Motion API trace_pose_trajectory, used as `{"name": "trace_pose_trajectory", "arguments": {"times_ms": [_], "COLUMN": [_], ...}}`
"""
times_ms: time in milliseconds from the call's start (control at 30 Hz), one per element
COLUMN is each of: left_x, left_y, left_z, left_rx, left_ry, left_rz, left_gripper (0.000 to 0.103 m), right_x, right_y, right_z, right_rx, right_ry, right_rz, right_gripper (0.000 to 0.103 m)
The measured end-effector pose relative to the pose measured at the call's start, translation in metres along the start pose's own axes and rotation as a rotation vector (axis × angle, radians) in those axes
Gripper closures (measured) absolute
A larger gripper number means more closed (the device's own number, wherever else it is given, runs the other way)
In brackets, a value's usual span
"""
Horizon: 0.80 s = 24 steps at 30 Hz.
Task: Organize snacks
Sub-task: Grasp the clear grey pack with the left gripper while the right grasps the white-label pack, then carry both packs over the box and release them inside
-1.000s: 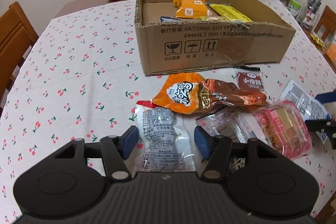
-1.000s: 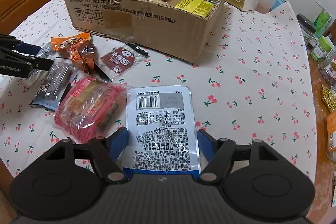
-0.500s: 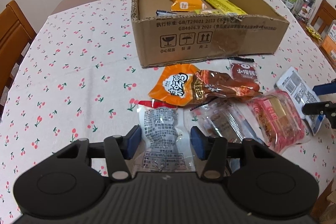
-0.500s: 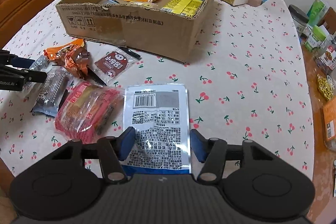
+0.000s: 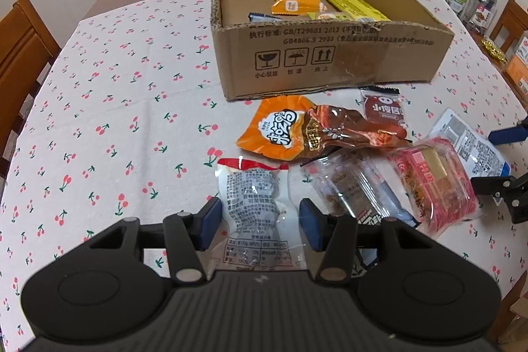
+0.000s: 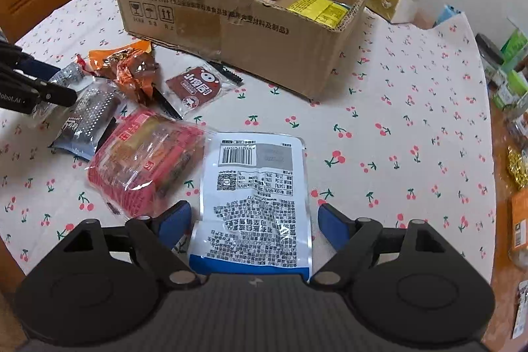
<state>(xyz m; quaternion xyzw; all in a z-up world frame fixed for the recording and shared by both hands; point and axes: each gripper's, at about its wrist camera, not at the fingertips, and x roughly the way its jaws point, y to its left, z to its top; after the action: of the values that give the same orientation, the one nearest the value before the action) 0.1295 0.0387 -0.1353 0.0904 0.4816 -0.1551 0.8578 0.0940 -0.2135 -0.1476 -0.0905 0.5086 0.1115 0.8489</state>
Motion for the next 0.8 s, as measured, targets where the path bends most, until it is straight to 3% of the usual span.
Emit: {"name": "trace_pose_trajectory", "arguments": {"times_ms": [67,233,800], "left_x": [-0.001,-0.004,-0.037], "left_y": [0.001,0.002,-0.005], "left_z": [0.000,0.000,0.011], "left_rx": [-0.004,-0.005,0.024], "left_ry": [0.001,0.008,0.019], "left_rz": [0.001,-0.005,-0.052], "left_gripper": [0.052,0.052,0.052], "right_x": [-0.002,-0.005,-0.048], "right_y": [-0.002,0.002,-0.008], "right_z": [-0.001,-0.001,0.014], "right_rx": [0.017,0.006,0.005], "right_ry": [-0.004,-0.007,-0.039], "right_rz": [0.024,-0.001,-0.038], "right_gripper": [0.024,0.027,0.027]}}
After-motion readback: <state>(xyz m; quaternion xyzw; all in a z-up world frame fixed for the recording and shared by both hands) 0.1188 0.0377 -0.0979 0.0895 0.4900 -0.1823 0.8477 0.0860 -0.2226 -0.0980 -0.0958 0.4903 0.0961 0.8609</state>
